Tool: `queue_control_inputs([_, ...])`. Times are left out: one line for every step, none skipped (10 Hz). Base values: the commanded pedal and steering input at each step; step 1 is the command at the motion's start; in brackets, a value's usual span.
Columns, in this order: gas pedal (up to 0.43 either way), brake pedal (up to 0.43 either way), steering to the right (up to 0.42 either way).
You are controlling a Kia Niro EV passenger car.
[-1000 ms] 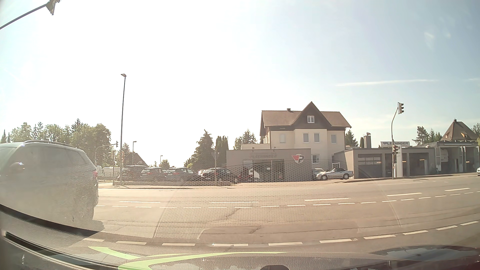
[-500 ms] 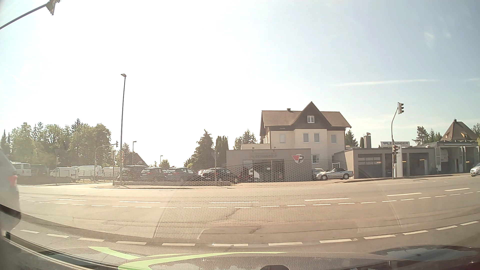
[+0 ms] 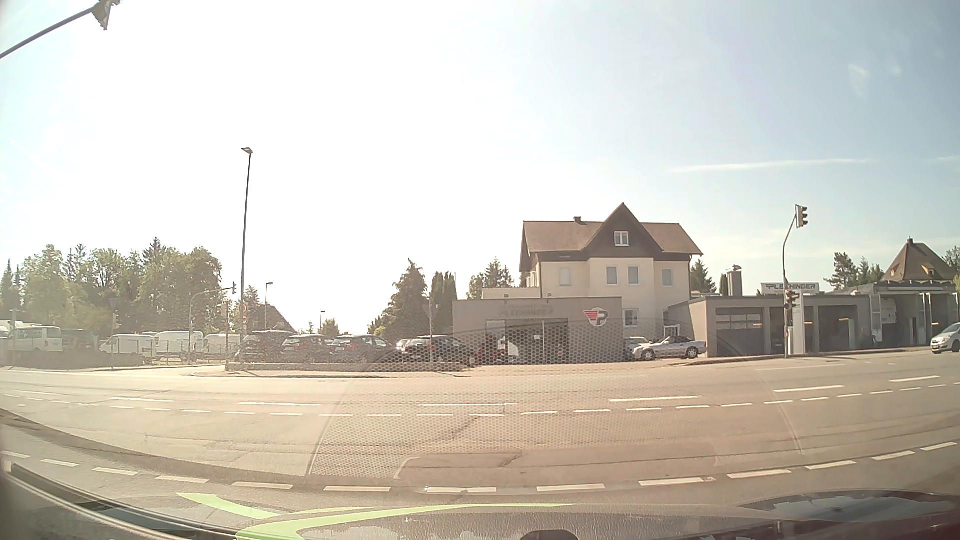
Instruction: Follow the waypoints while adhering to traffic rules and regulations
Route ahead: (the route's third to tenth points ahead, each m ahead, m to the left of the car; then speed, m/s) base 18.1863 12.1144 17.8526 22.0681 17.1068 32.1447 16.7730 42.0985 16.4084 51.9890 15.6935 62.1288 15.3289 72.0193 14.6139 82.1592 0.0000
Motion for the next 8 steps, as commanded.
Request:
queue_control_inputs([0.0,0.354,-0.002])
queue_control_inputs([0.0,0.354,-0.002])
queue_control_inputs([0.0,0.354,-0.002])
queue_control_inputs([0.0,0.354,-0.002])
queue_control_inputs([0.0,0.354,-0.002])
queue_control_inputs([0.0,0.354,-0.002])
queue_control_inputs([0.0,0.354,-0.002])
queue_control_inputs([0.0,0.354,-0.002])
